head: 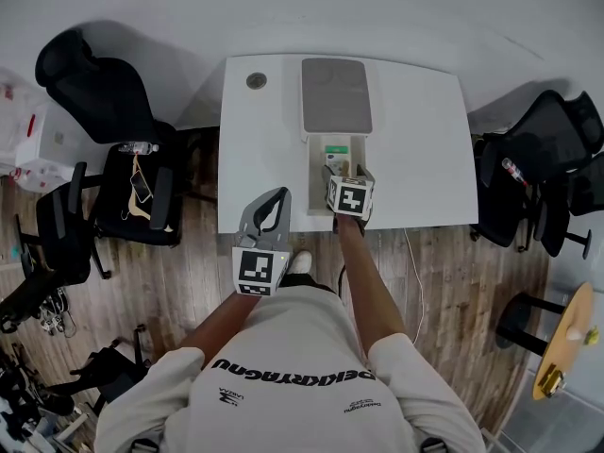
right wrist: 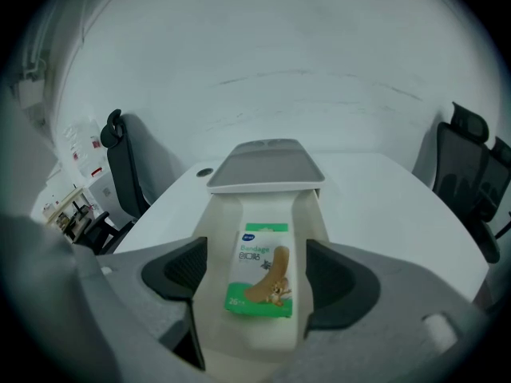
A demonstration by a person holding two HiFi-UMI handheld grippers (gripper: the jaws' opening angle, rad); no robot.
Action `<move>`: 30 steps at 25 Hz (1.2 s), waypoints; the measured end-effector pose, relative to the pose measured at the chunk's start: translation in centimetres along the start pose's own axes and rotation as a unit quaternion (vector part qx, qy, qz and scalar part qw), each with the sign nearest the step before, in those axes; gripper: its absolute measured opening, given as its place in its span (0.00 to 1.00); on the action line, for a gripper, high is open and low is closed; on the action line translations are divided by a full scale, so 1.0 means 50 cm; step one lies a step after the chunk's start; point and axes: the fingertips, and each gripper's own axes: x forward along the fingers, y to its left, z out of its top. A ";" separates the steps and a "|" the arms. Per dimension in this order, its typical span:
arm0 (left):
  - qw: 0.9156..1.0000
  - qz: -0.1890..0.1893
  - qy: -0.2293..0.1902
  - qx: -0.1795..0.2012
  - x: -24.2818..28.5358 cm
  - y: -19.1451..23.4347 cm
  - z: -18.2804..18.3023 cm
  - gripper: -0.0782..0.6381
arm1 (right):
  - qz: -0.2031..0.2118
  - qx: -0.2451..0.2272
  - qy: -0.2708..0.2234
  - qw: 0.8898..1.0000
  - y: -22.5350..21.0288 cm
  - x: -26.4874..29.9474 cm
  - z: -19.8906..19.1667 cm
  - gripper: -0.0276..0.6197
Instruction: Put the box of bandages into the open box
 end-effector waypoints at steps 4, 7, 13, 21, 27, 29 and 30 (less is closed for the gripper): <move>1.000 -0.003 -0.003 0.002 -0.013 0.000 0.004 0.11 | 0.005 -0.001 -0.018 1.000 0.008 -0.020 0.006 0.63; 1.000 -0.004 -0.007 0.003 -0.023 -0.004 0.009 0.11 | 0.007 0.002 -0.031 1.000 0.010 -0.039 0.006 0.59; 1.000 -0.008 -0.013 0.006 -0.041 -0.004 0.020 0.11 | 0.013 0.003 -0.055 0.998 0.024 -0.073 0.019 0.56; 1.000 -0.013 -0.021 0.010 -0.068 -0.009 0.030 0.11 | 0.020 0.013 -0.115 0.993 0.042 -0.137 0.048 0.46; 0.999 -0.020 -0.025 0.013 -0.090 -0.019 0.032 0.11 | 0.019 0.005 -0.130 0.991 0.057 -0.171 0.040 0.41; 0.999 -0.021 -0.028 0.015 -0.097 -0.019 0.036 0.11 | 0.019 0.006 -0.132 0.991 0.062 -0.179 0.034 0.40; 0.999 -0.021 -0.029 0.016 -0.100 -0.017 0.038 0.11 | 0.021 0.006 -0.132 0.991 0.067 -0.181 0.032 0.40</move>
